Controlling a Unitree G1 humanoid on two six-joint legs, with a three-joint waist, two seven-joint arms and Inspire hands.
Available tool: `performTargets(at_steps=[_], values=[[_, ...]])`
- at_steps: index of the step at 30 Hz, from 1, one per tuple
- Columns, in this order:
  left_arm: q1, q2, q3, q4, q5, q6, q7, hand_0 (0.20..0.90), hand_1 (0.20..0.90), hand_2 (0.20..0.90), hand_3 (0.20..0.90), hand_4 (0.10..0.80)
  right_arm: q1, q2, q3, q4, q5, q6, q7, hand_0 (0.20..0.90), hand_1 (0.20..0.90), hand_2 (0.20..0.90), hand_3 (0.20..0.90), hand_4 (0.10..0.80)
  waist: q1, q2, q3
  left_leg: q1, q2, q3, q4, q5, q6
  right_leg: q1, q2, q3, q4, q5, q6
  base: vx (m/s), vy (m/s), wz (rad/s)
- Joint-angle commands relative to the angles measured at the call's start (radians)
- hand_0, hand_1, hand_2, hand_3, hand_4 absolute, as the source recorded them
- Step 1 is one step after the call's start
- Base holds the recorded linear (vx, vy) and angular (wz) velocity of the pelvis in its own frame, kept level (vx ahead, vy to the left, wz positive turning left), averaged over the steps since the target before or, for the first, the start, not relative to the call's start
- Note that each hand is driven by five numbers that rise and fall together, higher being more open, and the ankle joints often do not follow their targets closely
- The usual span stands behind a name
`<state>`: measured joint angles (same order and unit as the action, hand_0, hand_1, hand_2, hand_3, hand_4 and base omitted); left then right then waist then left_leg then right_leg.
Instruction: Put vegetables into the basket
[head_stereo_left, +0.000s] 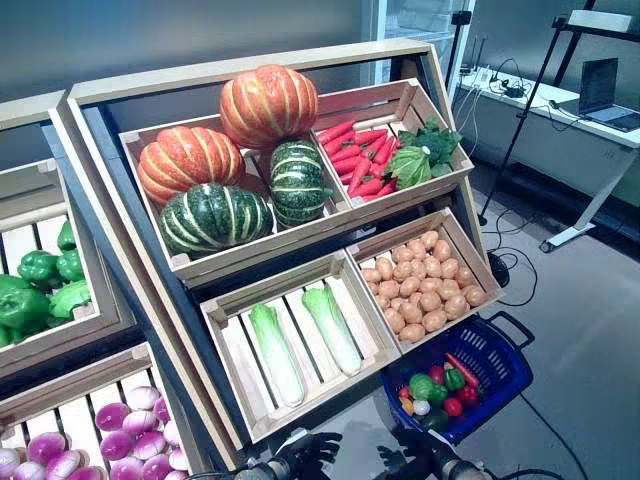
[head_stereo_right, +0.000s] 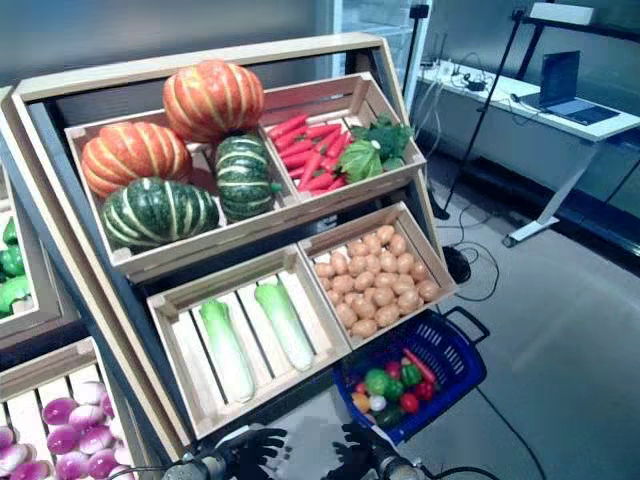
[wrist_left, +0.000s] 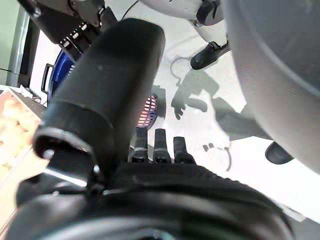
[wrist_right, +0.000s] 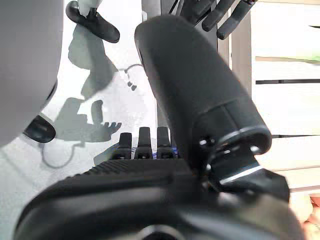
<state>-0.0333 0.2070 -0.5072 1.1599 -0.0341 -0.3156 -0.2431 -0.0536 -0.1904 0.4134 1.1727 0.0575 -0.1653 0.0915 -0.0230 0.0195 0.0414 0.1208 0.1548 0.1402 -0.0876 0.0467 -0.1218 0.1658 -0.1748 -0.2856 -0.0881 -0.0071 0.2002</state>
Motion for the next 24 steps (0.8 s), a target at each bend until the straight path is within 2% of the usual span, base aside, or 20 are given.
performTargets(at_steps=[1,20,24], values=[[-0.081,-0.025,-0.033,0.032,-0.016,-0.091,-0.024,0.900,0.900,0.900,0.900,0.800,-0.070,0.020,0.035,0.035,0.043,-0.051,0.042,0.900,0.900,0.900,0.900,0.800,0.000,-0.010,0.036,-0.006,-0.029,0.029,0.000,-0.029,0.041,-0.037,0.038,0.036,0.031,0.021,-0.078,0.000,0.000,0.00],[-0.080,-0.022,-0.038,0.031,-0.042,-0.106,-0.085,0.900,0.900,0.900,0.900,0.800,-0.068,0.024,0.027,0.052,0.096,-0.032,0.136,0.900,0.900,0.900,0.900,0.800,0.001,-0.009,0.035,-0.001,-0.030,0.028,0.000,-0.029,0.040,-0.033,0.039,0.033,0.033,0.018,-0.080,0.000,0.000,0.00],[-0.082,-0.018,-0.043,0.025,-0.069,-0.146,-0.144,0.900,0.900,0.900,0.900,0.800,-0.072,0.022,0.022,0.054,0.094,-0.021,0.137,0.900,0.900,0.900,0.900,0.800,-0.001,-0.008,0.033,0.001,-0.030,0.030,0.000,-0.029,0.039,-0.032,0.039,0.035,0.034,0.018,-0.079,0.000,0.000,0.00]])
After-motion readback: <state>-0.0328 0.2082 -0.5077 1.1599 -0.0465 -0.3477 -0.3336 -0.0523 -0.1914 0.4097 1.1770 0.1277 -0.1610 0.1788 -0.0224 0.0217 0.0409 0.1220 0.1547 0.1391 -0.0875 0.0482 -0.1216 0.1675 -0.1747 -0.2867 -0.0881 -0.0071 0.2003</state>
